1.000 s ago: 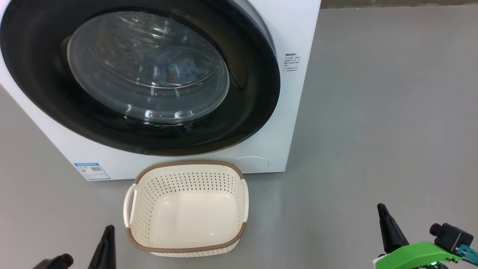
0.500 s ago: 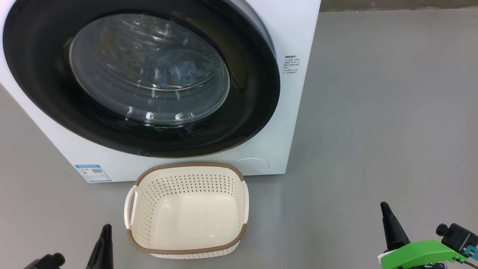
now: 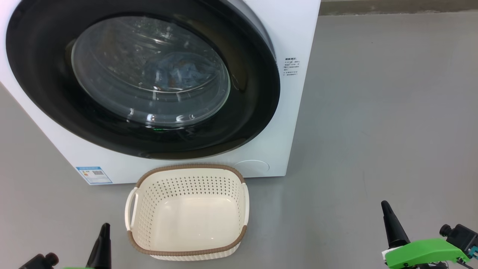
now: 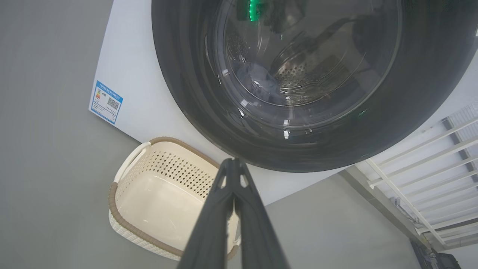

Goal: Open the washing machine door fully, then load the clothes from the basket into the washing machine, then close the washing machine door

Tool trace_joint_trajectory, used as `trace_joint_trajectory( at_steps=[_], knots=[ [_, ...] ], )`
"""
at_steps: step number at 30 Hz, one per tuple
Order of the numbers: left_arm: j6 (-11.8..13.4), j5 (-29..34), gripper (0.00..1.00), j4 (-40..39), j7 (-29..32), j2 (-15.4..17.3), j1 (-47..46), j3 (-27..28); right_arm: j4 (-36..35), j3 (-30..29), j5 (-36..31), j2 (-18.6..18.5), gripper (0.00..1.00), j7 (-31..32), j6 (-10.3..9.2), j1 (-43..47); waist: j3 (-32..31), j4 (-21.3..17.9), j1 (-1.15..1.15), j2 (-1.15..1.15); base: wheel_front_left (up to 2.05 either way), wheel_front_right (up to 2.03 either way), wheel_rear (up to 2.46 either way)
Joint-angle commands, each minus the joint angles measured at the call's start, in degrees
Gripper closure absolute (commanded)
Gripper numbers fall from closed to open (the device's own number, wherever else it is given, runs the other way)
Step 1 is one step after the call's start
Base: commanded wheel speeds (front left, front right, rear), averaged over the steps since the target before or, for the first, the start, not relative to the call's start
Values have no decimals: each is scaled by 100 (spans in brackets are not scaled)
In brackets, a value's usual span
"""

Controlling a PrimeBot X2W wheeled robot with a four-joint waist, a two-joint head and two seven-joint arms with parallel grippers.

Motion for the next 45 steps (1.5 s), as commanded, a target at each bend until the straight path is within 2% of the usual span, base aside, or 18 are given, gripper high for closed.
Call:
trace_joint_trajectory(
  at_steps=[1, 45],
  knots=[
    [-7, -191, 100, -99, 55, 66, -266, 136, -178, 7, 198, -37, 100, 45, 2, -148, -7, 1, 0, 0, 0, 0, 0],
    [-13, -2843, 100, 72, 784, -55, -574, 460, -476, -205, 2472, 65, 100, 790, 3, -194, -179, 18, 0, 0, 0, 0, 0]
  ],
)
